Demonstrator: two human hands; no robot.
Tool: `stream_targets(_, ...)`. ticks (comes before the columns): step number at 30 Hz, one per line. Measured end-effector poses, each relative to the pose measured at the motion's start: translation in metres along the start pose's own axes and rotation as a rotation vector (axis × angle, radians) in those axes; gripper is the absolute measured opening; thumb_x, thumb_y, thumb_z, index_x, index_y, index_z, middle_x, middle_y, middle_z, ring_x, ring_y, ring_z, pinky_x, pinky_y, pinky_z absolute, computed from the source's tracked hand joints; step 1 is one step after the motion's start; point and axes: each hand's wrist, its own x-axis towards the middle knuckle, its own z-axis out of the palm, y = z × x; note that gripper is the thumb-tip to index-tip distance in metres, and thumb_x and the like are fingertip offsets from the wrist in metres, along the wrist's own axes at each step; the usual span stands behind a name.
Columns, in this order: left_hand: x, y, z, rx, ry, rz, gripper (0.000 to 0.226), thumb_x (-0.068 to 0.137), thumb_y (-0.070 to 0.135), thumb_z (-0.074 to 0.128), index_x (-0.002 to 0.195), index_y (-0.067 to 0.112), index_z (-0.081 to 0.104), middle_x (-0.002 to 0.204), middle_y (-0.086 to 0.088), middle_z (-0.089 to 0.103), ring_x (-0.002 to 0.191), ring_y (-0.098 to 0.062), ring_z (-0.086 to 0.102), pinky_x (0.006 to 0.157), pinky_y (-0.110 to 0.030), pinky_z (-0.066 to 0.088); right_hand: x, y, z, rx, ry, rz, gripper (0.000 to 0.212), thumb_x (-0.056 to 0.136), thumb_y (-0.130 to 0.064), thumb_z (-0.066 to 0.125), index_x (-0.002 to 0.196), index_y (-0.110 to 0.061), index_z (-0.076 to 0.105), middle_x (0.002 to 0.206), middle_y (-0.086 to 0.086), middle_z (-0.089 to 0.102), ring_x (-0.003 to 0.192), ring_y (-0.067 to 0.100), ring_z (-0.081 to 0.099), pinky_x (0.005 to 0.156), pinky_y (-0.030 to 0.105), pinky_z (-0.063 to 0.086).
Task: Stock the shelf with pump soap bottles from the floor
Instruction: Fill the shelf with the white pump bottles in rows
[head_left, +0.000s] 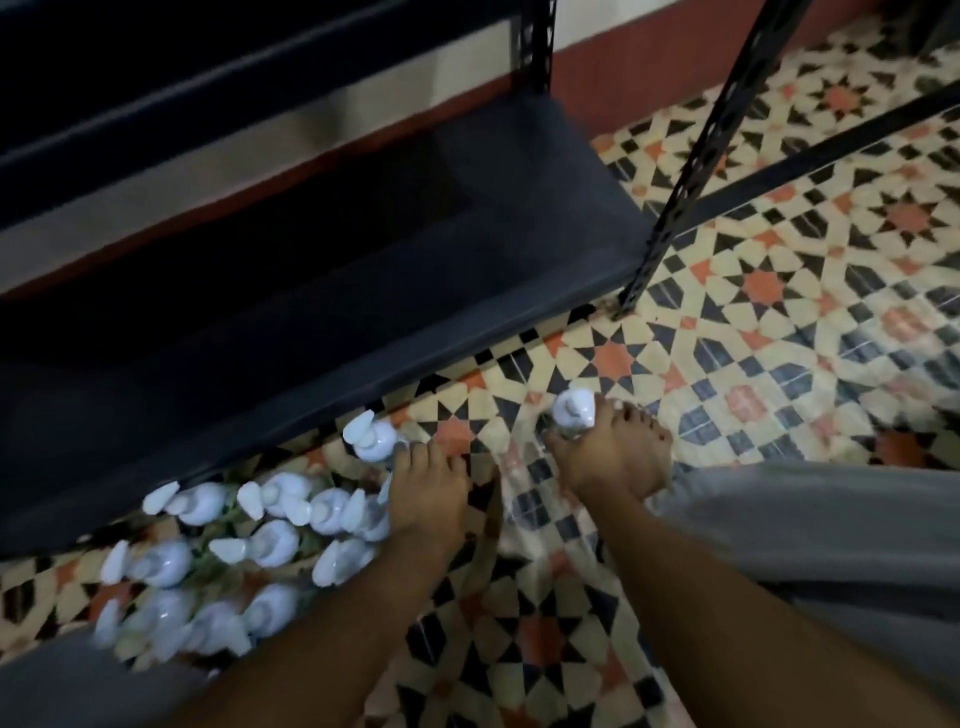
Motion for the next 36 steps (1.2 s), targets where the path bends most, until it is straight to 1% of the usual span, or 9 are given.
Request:
stream_targets(3, 0.007, -0.01, -0.001, 0.19, -0.164, 0.012, 0.034, 0.097, 0.018, 0.047, 0.13, 0.011, 0.053, 0.129, -0.015, 0.055, 0.12, -0.036, 0.05, 0.109, -0.05, 0.03, 0.004, -0.007, -0.002, -0.021, 0.001, -0.01, 0.073, 0.092, -0.072, 0.044, 0.139, -0.016, 0.043, 0.136, 0.013, 0.054, 0.125, 0.032, 0.05, 0.109, 0.044, 0.037)
stream_targets(9, 0.017, -0.004, -0.015, 0.312, -0.223, 0.024, 0.037, 0.093, 0.019, 0.059, 0.129, 0.014, 0.052, 0.117, -0.007, 0.065, 0.109, -0.028, 0.057, 0.095, -0.041, 0.035, 0.014, -0.001, 0.012, -0.04, 0.024, 0.043, 0.067, 0.081, -0.073, 0.031, 0.122, -0.025, 0.054, 0.118, 0.009, 0.062, 0.106, 0.032, 0.057, 0.094, 0.046, 0.043)
stream_targets(15, 0.002, -0.007, -0.04, 0.058, -0.148, -0.049, 0.038, 0.091, 0.012, 0.059, 0.128, 0.019, 0.053, 0.118, -0.003, 0.065, 0.102, -0.025, 0.066, 0.092, -0.039, 0.039, -0.004, 0.004, 0.003, 0.01, 0.014, -0.003, 0.073, 0.075, -0.079, 0.03, 0.121, -0.03, 0.057, 0.111, 0.005, 0.065, 0.102, 0.029, 0.057, 0.091, 0.045, 0.042)
stream_targets(17, -0.013, -0.009, -0.053, -0.052, -0.116, -0.079, 0.043, 0.091, 0.011, 0.059, 0.132, 0.018, 0.049, 0.123, -0.003, 0.062, 0.105, -0.025, 0.066, 0.08, -0.035, 0.039, -0.021, 0.004, -0.018, 0.137, 0.021, -0.054, 0.069, 0.08, -0.078, 0.047, 0.127, -0.028, 0.055, 0.103, -0.001, 0.059, 0.096, 0.02, 0.051, 0.089, 0.028, 0.041)
stream_targets(20, -0.035, -0.017, -0.071, -0.18, -0.04, -0.103, 0.047, 0.089, 0.01, 0.061, 0.133, 0.016, 0.046, 0.124, -0.003, 0.061, 0.103, -0.025, 0.067, 0.068, -0.032, 0.041, -0.049, 0.0, -0.055, 0.437, -0.125, -0.183, 0.038, 0.095, -0.042, 0.064, 0.124, -0.019, 0.054, 0.087, -0.009, 0.042, 0.069, 0.004, 0.032, 0.063, -0.005, 0.028)
stream_targets(22, -0.052, -0.024, -0.087, -0.245, 0.024, -0.098, 0.044, 0.089, 0.009, 0.06, 0.131, 0.015, 0.048, 0.124, -0.004, 0.06, 0.103, -0.026, 0.066, 0.066, -0.033, 0.041, -0.064, -0.001, -0.068, 0.571, -0.131, -0.219, 0.016, 0.093, -0.034, 0.062, 0.103, -0.027, 0.053, 0.077, -0.013, 0.041, 0.064, -0.002, 0.032, 0.056, 0.002, 0.034)
stream_targets(27, -0.102, -0.048, -0.127, -0.442, 0.157, -0.125, 0.04, 0.084, 0.025, 0.07, 0.12, 0.018, 0.054, 0.118, 0.0, 0.062, 0.105, -0.027, 0.062, 0.068, -0.032, 0.041, -0.084, -0.011, -0.082, 0.768, -0.039, -0.444, 0.019, 0.069, -0.028, 0.065, 0.068, -0.022, 0.046, 0.062, -0.006, 0.045, 0.054, 0.014, 0.043, 0.051, 0.037, 0.036)
stream_targets(32, -0.16, -0.073, -0.163, -0.652, 0.265, -0.099, 0.049, 0.074, 0.036, 0.083, 0.111, 0.013, 0.06, 0.11, -0.007, 0.066, 0.098, -0.028, 0.063, 0.074, -0.036, 0.05, -0.128, -0.019, -0.106, 0.93, 0.035, -0.464, 0.03, 0.078, -0.02, 0.075, 0.101, -0.018, 0.056, 0.091, 0.004, 0.064, 0.084, 0.025, 0.062, 0.073, 0.038, 0.049)
stream_targets(36, -0.208, -0.086, -0.182, -0.773, 0.288, -0.09, 0.052, 0.068, 0.032, 0.09, 0.111, 0.017, 0.066, 0.106, -0.004, 0.068, 0.093, -0.023, 0.064, 0.078, -0.039, 0.058, -0.15, -0.031, -0.104, 1.064, 0.017, -0.431, 0.042, 0.077, -0.03, 0.075, 0.112, -0.013, 0.058, 0.097, 0.006, 0.066, 0.088, 0.026, 0.064, 0.071, 0.037, 0.051)
